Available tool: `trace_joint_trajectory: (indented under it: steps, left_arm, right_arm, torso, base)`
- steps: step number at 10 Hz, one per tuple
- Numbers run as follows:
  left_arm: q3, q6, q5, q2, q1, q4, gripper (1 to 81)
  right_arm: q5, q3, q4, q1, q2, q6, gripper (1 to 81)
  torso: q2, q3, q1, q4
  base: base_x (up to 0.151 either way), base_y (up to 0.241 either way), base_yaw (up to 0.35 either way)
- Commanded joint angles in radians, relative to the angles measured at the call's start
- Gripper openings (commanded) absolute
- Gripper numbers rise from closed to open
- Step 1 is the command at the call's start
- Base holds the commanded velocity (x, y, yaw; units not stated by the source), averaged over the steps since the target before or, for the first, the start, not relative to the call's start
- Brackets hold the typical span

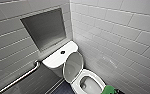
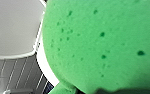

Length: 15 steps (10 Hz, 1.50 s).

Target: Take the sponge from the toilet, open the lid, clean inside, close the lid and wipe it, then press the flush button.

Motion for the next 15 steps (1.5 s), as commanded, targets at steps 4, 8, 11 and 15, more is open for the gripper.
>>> trace_joint_trajectory:
  steps: [4, 8, 11, 15]
  left_arm:
    - [0.006, 0.011, 0.087, -0.007, 0.010, -0.003, 81.1]
    - [0.006, 0.007, 0.079, -0.001, 0.010, -0.015, 81.1]
    - [0.006, 0.002, 0.073, -0.002, 0.011, -0.015, 81.1]
    - [0.006, 0.002, 0.073, -0.002, 0.010, -0.015, 81.1]
  right_arm:
    - [-0.196, -0.180, 0.024, 0.256, 0.149, 0.001, 1.0]
    - [-0.226, -0.226, 0.016, 0.302, 0.222, 0.001, 1.0]
    - [-0.230, -0.249, 0.018, 0.320, 0.242, 0.001, 1.0]
    - [-0.230, -0.272, 0.013, 0.339, 0.268, 0.000, 1.0]
  torso:
    - [0.000, 0.000, 0.000, 0.000]
    - [0.000, 0.000, 0.000, 0.000]
    - [0.000, 0.000, 0.000, 0.000]
    - [0.000, -0.009, 0.000, 0.000]
  base:
    - [0.000, 0.000, 0.000]
    - [0.000, 0.000, 0.000]
    - [0.000, 0.000, 0.000]
    - [0.000, 0.000, 0.000]
